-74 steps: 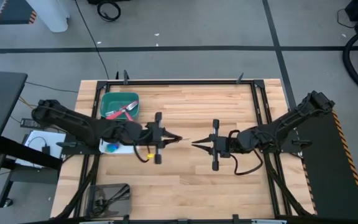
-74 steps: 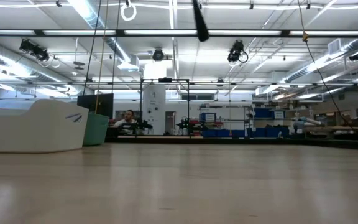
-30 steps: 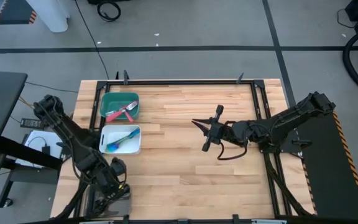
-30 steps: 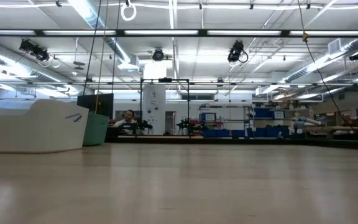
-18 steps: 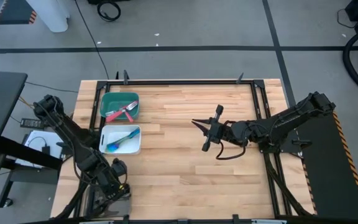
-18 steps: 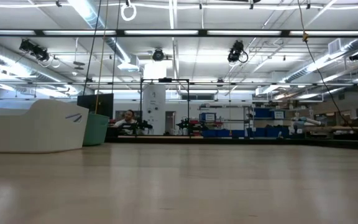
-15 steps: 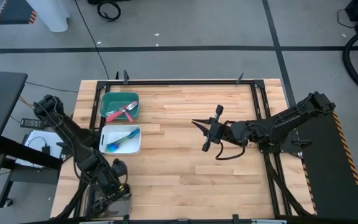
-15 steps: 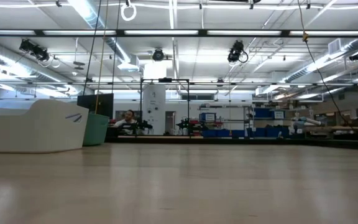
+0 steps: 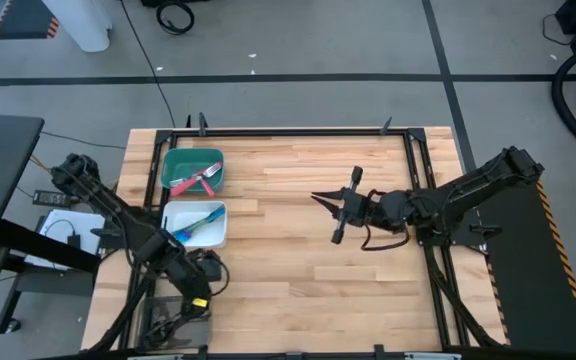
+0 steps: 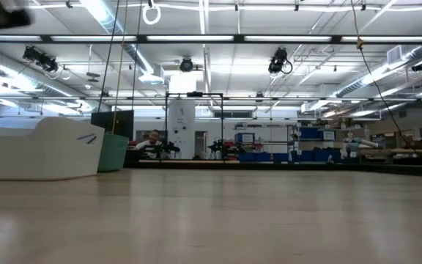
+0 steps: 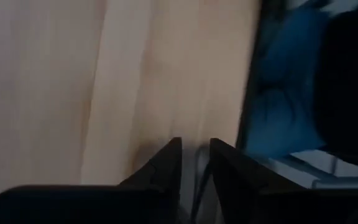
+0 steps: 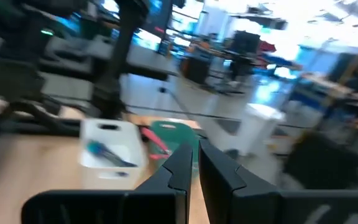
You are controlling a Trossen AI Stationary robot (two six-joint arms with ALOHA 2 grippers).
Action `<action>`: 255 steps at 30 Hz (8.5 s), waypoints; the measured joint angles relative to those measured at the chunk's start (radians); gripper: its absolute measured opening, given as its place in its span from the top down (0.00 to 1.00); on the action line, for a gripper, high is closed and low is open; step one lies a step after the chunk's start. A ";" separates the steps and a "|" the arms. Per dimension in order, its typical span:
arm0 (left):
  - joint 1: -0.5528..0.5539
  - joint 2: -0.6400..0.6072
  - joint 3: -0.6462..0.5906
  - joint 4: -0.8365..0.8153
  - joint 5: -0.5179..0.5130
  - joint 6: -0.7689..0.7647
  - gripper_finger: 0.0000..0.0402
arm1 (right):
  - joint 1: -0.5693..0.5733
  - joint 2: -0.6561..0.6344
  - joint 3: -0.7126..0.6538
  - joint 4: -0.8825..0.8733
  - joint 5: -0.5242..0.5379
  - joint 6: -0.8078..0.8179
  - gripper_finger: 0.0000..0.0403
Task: Sort silverware by color (type)
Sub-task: Return to Home Position
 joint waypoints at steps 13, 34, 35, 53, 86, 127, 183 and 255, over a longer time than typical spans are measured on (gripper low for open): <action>0.161 -0.045 0.153 0.071 -0.028 0.885 0.77 | -0.192 -0.246 0.000 -0.246 -0.674 0.197 0.91; 0.378 -0.328 -0.565 0.700 0.072 0.911 0.77 | -0.347 -0.585 -0.537 0.023 -0.691 0.277 0.91; 0.378 -0.328 -0.591 0.730 0.072 0.910 0.77 | -0.347 -0.585 -0.564 0.054 -0.691 0.285 0.91; 0.378 -0.327 -0.922 1.149 0.123 0.869 0.77 | -0.346 -0.584 -0.783 0.212 -0.699 0.277 0.91; 0.379 -0.330 -0.963 1.147 -0.053 0.761 0.77 | -0.346 -0.584 -0.845 0.090 -0.636 0.247 0.91; 0.379 -0.424 -0.967 1.271 -0.058 0.708 0.77 | -0.346 -0.820 -0.845 0.091 -0.638 0.248 0.91; 0.685 -1.291 -0.966 1.280 -0.057 0.708 0.77 | -0.285 -1.235 -0.844 0.106 -0.638 0.248 0.91; 0.681 -1.291 -0.968 1.272 -0.058 0.708 0.77 | -0.274 -1.234 -0.844 0.106 -0.638 0.248 0.91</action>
